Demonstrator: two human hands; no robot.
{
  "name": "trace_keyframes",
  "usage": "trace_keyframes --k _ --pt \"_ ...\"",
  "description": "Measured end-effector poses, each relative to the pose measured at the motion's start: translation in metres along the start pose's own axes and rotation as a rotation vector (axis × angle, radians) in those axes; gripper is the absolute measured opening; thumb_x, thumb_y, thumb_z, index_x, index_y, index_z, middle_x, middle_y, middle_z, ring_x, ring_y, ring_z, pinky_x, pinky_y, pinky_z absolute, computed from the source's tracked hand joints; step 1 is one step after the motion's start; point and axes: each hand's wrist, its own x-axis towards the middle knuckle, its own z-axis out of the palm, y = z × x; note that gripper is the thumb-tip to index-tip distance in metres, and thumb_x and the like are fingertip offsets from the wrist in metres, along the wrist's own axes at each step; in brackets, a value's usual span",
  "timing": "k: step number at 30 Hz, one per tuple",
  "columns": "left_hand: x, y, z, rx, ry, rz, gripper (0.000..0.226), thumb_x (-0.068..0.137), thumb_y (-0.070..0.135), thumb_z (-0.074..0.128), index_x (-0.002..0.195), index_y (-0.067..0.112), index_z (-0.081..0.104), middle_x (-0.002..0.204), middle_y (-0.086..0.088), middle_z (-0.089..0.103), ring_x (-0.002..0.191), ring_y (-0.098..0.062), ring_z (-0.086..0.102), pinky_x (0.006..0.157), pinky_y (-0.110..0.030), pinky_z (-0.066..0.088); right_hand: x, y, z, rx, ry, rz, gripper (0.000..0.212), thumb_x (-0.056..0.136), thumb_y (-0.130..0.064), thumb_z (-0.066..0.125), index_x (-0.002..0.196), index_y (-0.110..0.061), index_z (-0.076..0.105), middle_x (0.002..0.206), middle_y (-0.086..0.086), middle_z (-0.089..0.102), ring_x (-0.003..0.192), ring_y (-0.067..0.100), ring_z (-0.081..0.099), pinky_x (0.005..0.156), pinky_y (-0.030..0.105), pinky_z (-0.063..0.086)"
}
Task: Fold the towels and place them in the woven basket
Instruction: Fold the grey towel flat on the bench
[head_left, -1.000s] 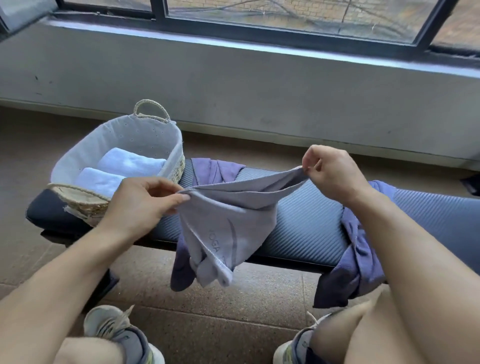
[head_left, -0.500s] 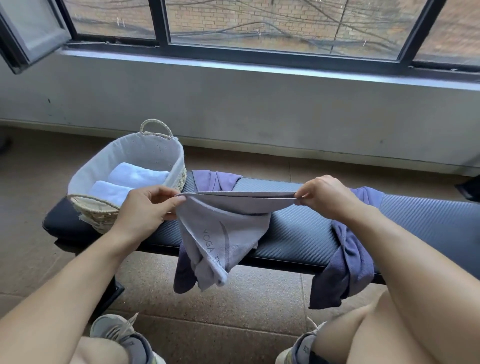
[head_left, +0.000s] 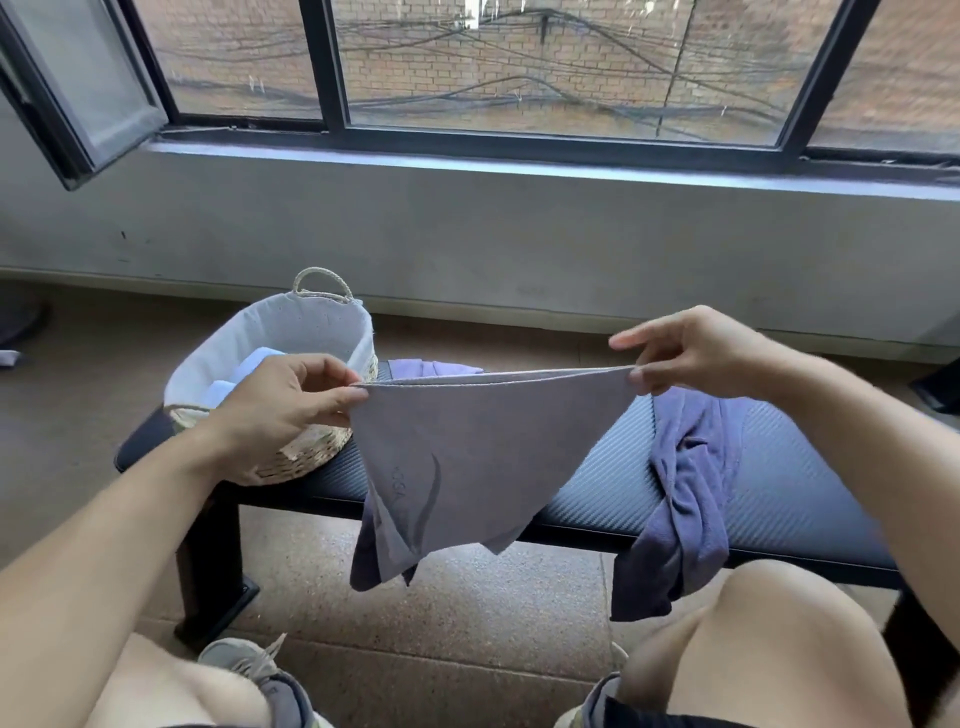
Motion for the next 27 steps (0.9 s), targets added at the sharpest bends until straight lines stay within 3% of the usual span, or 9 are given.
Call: trace_keyframes --k 4,8,10,11,14,17,19,23,27 --pt "-0.017 0.028 -0.017 -0.020 -0.246 -0.013 0.004 0.077 0.013 0.075 0.079 0.014 0.071 0.082 -0.011 0.068 0.077 -0.019 0.067 0.077 -0.029 0.060 -0.026 -0.022 -0.022 -0.096 -0.078 0.009 0.007 0.083 -0.026 0.082 0.088 -0.021 0.082 0.074 0.001 0.074 0.068 0.013 0.058 0.070 0.030 0.044" --pt "-0.024 0.047 -0.020 -0.104 -0.308 0.031 0.035 0.072 0.022 0.086 0.085 0.004 0.060 0.079 -0.007 0.061 0.074 -0.015 0.063 0.073 -0.028 0.058 -0.033 -0.022 -0.024 0.262 -0.088 0.008 0.034 0.078 -0.050 0.077 0.091 -0.020 0.069 0.082 0.015 0.054 0.079 0.029 0.042 0.074 0.043 0.030" --pt "-0.025 0.053 -0.017 -0.092 -0.309 0.044 0.053 0.063 0.040 0.094 0.085 0.005 0.061 0.082 -0.007 0.061 0.078 -0.016 0.063 0.078 -0.029 0.058 -0.028 -0.016 -0.017 0.157 0.044 -0.019 0.014 0.091 -0.040 0.069 0.082 -0.031 0.062 0.074 0.007 0.055 0.071 0.027 0.045 0.072 0.048 0.035" --pt "-0.026 0.056 -0.015 -0.097 -0.309 0.045 0.054 0.062 0.042 0.094 0.085 0.005 0.061 0.083 -0.008 0.061 0.079 -0.017 0.064 0.079 -0.030 0.058 -0.026 -0.013 -0.014 0.077 0.125 -0.053 0.020 0.098 -0.030 0.062 0.079 -0.035 0.061 0.071 0.001 0.059 0.068 0.025 0.051 0.073 0.052 0.042" --pt "-0.026 0.065 -0.010 -0.090 -0.309 0.063 0.032 0.081 0.022 0.082 0.087 0.003 0.057 0.079 -0.005 0.060 0.076 -0.015 0.063 0.076 -0.028 0.057 -0.023 -0.009 -0.009 0.102 0.301 -0.130 0.032 0.105 -0.011 0.051 0.083 -0.033 0.060 0.079 -0.001 0.064 0.071 0.027 0.060 0.075 0.048 0.053" --pt "-0.019 0.062 0.006 0.260 -0.156 0.036 0.018 0.094 0.009 0.067 0.083 0.007 0.052 0.074 0.002 0.058 0.075 -0.013 0.059 0.068 -0.028 0.060 -0.025 -0.006 -0.004 -0.229 0.015 -0.090 0.032 0.102 -0.007 0.055 0.089 -0.035 0.066 0.077 -0.011 0.066 0.074 0.018 0.058 0.073 0.034 0.055" --pt "-0.015 0.054 0.012 0.368 -0.068 -0.047 0.020 0.097 0.010 0.064 0.082 0.010 0.051 0.078 -0.004 0.059 0.075 -0.018 0.058 0.050 -0.016 0.052 -0.027 -0.007 -0.006 -0.287 -0.108 -0.002 0.019 0.102 -0.013 0.057 0.098 -0.026 0.071 0.084 -0.006 0.069 0.082 0.017 0.064 0.081 0.035 0.059" --pt "-0.009 0.046 0.008 0.130 -0.160 -0.145 0.012 0.085 0.015 0.074 0.085 0.009 0.063 0.080 -0.013 0.068 0.073 -0.018 0.063 0.062 -0.022 0.058 -0.030 -0.008 -0.020 -0.062 -0.153 0.053 0.021 0.103 -0.022 0.055 0.099 -0.010 0.073 0.098 0.015 0.073 0.090 0.019 0.066 0.088 0.038 0.054" --pt "-0.019 0.045 0.000 0.295 -0.450 -0.292 0.009 0.074 0.016 0.081 0.081 0.010 0.079 0.076 -0.009 0.071 0.070 -0.015 0.066 0.065 -0.023 0.056 -0.043 -0.010 -0.018 0.044 -0.404 0.091 0.026 0.101 -0.020 0.054 0.087 -0.002 0.067 0.083 0.012 0.065 0.084 0.024 0.059 0.088 0.042 0.046"
